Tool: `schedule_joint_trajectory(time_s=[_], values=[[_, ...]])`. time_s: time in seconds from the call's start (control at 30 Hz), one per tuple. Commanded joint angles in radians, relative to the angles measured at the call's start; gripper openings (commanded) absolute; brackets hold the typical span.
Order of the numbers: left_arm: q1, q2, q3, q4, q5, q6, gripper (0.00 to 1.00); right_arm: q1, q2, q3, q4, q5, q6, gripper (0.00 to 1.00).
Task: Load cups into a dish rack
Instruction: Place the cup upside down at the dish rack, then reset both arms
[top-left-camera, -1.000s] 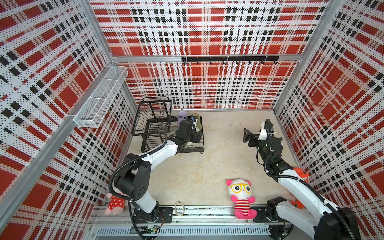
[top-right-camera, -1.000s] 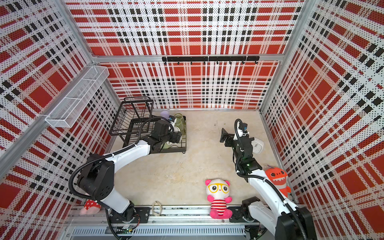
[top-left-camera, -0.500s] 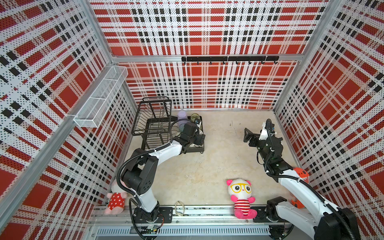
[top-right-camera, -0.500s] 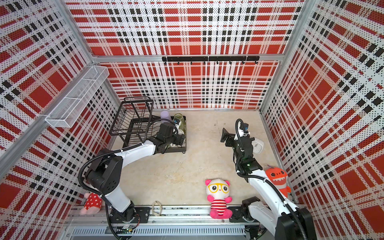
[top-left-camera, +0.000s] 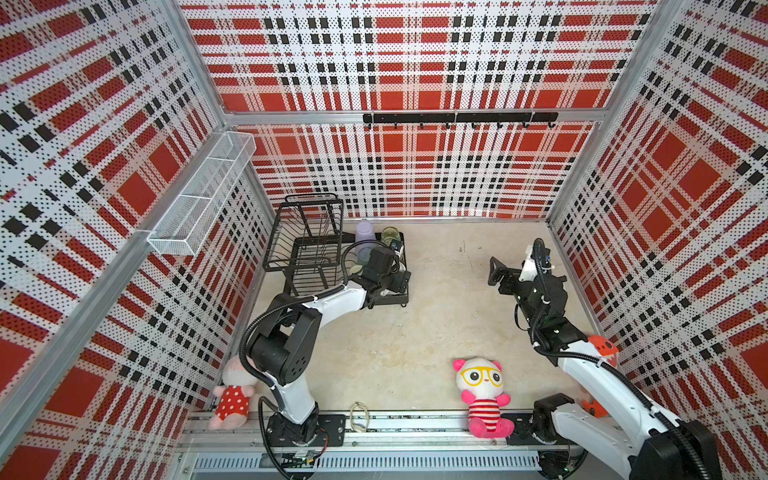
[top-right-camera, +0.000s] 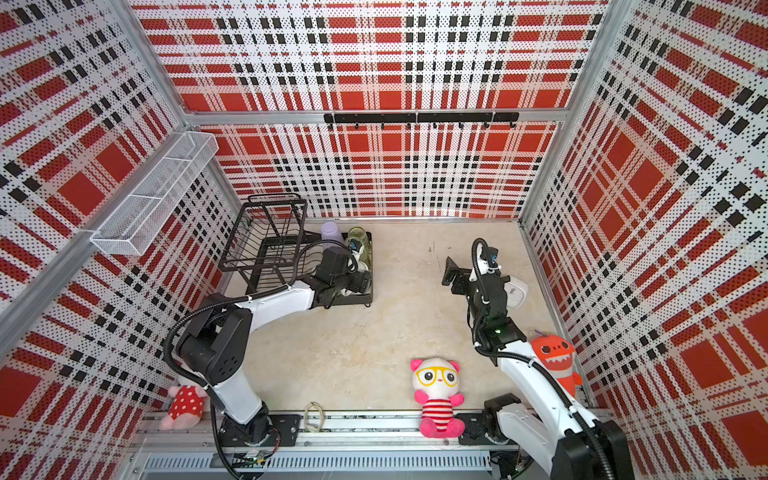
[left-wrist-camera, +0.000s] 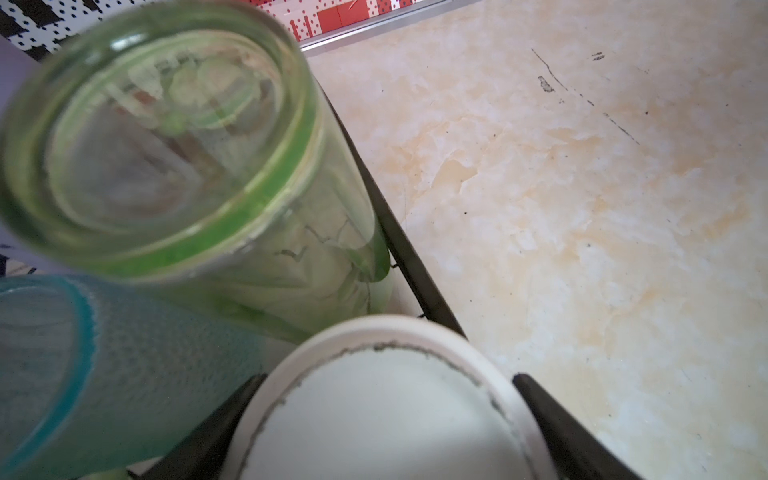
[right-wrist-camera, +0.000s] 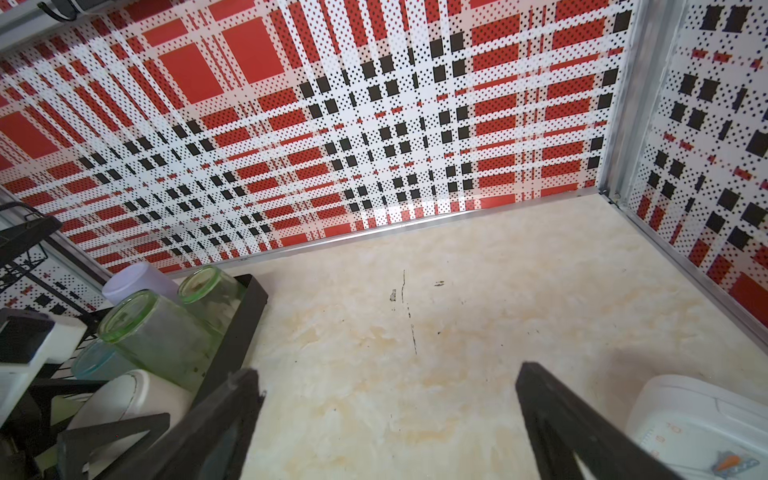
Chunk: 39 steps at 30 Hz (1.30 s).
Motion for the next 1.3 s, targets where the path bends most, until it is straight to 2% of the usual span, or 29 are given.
schedule_joint_trajectory(time_s=[0.0,0.13,0.4,0.73,1.1,1.2,1.27], values=[[-0.003,0.003,0.037,0.047,-0.021,0.007,0.74,-0.005,-0.014,0.002,0.001,0.008,-0.001,1.0],[-0.007,0.002,0.044,0.041,-0.028,0.001,0.81,-0.005,-0.013,0.002,-0.001,0.006,-0.001,1.0],[-0.016,-0.022,0.056,0.023,-0.062,-0.006,1.0,-0.006,-0.011,-0.004,-0.003,-0.001,0.008,1.0],[-0.037,-0.06,0.087,-0.018,-0.087,-0.005,0.98,-0.006,-0.001,0.002,-0.006,-0.011,0.011,1.0],[-0.076,-0.245,0.153,-0.067,-0.168,0.009,0.98,-0.008,0.003,-0.013,0.053,-0.005,0.016,1.0],[-0.081,-0.321,0.139,-0.054,-0.238,-0.003,0.98,-0.008,0.0,-0.022,0.093,-0.016,0.007,1.0],[-0.088,-0.38,0.104,-0.029,-0.333,-0.011,0.98,-0.007,0.0,-0.023,0.111,-0.016,-0.006,1.0]])
